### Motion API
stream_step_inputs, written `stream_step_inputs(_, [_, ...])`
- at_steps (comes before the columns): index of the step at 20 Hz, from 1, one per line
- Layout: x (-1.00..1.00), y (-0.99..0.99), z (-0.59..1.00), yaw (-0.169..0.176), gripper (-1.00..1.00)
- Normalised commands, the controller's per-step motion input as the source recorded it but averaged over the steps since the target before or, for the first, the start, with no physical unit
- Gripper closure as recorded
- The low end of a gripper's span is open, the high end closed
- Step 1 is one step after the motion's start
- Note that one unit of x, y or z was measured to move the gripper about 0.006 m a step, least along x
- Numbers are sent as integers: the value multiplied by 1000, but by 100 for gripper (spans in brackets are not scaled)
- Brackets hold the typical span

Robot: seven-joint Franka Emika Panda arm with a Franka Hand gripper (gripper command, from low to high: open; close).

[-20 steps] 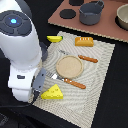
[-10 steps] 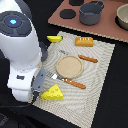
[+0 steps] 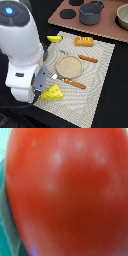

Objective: Interact with the objects in diverse but meaningful ways.

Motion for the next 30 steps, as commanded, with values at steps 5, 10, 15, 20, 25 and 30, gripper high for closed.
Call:
stream_step_inputs(5, [-521, 259, 553, 39, 100])
stream_step_inputs(10, [-357, 406, 377, 42, 100])
stream_step_inputs(15, [269, 494, 752, 4, 100])
stream_step_inputs(20, [559, 453, 855, 0, 100])
stream_step_inputs(25, [771, 613, 583, 0, 100])
stream_step_inputs(30, [866, 692, 463, 0, 100])
